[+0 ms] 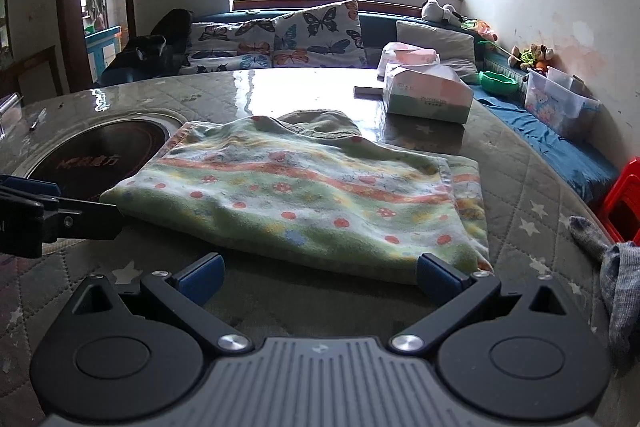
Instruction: Fold clothes
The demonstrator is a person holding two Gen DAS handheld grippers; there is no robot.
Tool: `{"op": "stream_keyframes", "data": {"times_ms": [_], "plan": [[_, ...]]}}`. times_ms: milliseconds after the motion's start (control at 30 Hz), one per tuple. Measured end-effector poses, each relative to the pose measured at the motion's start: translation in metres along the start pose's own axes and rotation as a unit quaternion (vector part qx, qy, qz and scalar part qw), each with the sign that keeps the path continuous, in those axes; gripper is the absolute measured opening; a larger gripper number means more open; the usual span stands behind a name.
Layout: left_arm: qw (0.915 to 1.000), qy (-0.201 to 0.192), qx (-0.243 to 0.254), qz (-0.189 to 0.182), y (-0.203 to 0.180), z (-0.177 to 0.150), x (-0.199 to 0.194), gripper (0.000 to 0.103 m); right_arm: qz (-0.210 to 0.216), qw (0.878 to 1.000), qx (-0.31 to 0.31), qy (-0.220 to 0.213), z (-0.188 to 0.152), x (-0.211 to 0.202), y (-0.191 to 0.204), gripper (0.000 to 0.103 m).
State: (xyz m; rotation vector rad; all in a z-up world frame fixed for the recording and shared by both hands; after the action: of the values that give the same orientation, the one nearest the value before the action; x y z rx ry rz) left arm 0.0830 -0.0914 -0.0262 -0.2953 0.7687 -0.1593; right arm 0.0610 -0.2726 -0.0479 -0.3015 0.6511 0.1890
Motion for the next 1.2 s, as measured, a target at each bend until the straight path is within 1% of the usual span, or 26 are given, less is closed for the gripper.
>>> {"op": "stream_keyframes", "data": {"times_ms": [567, 1200], "plan": [[0.9999, 0.003, 0.017, -0.001, -0.006, -0.011, -0.007, 0.103, 0.000, 1.000, 0.013, 0.007, -0.010, -0.006, 0.003, 0.103], [0.9996, 0.000, 0.026, -0.006, -0.014, -0.021, -0.016, 0.103, 0.004, 1.000, 0.016, -0.005, -0.013, -0.018, 0.007, 0.103]]}}
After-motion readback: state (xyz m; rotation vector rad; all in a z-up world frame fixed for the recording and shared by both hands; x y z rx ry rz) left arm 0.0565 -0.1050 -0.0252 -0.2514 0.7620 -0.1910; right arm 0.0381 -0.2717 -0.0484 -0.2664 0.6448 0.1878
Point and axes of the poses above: each gripper's, at about its wrist camera, not at the fingertips, and x roughly the way its jaws point, y to its left, z to its top, the point moved 5 cm from there along x, roughly the way its jaws point, and after that the axes turned 14 degrees about -x, right-handed, at the moved point
